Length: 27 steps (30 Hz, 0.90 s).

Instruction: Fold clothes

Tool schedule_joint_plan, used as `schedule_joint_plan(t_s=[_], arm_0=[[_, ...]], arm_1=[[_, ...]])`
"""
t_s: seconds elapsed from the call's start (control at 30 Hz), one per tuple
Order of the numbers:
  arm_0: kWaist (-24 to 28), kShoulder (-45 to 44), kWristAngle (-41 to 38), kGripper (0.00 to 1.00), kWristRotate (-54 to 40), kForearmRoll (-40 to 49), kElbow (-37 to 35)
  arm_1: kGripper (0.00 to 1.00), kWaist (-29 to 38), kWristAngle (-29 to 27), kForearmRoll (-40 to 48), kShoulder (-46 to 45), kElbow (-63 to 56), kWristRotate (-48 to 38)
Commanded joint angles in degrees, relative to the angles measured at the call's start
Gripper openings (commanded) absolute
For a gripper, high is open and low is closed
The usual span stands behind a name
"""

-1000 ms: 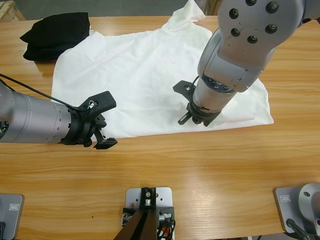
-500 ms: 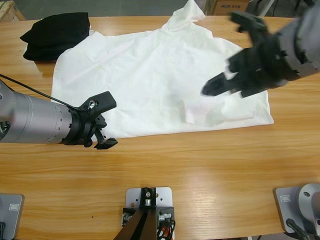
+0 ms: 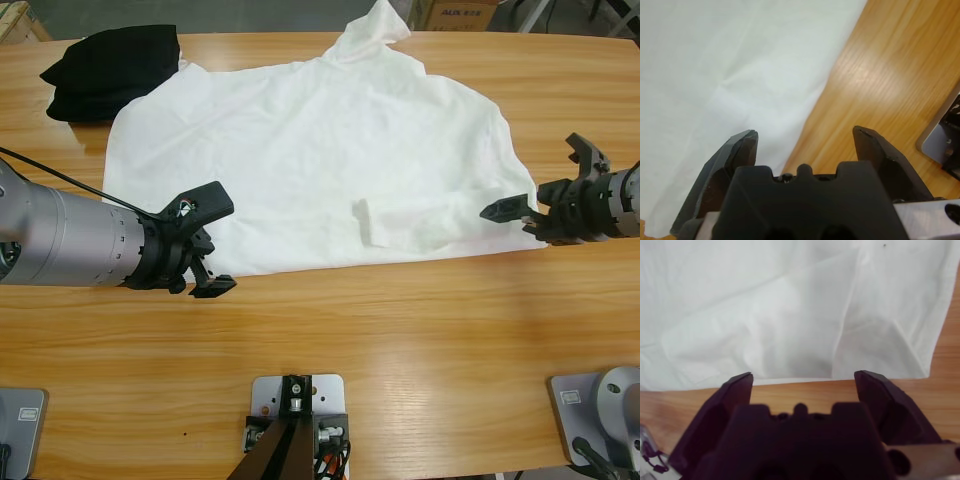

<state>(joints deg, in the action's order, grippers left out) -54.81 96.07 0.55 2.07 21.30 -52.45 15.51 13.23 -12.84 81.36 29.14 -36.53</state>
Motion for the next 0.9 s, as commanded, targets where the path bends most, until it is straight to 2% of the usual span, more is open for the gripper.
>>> schedule_joint_plan(t_s=[0.03,0.27,0.47,0.6,0.73,0.9], arm_0=[[-0.47,2.02,0.38,0.734,0.44,0.67,-0.07],[-0.47,2.37,0.33,0.734,0.54,0.66,0.16],[-0.47,2.74,0.33,0.734,0.56,0.59,0.16],[-0.47,2.9,0.24,0.734,0.56,0.59,-0.02],[-0.47,2.95,0.24,0.734,0.61,0.59,0.07],[-0.56,3.43,0.24,0.734,0.86,0.52,-0.02]], arm_1=[[0.741,-1.85,5.02,8.41,2.63,-4.2,-0.74],[0.729,-1.89,9.55,13.18,6.08,-6.57,-0.74],[0.721,-1.89,11.05,12.84,4.2,-5.8,-0.74],[0.724,-1.89,9.67,12.54,4.07,-5.27,0.77],[0.726,-1.89,4.05,8.15,1.16,-5.22,2.0],[0.724,-1.89,6.32,8.1,0.26,-2.95,1.44]])
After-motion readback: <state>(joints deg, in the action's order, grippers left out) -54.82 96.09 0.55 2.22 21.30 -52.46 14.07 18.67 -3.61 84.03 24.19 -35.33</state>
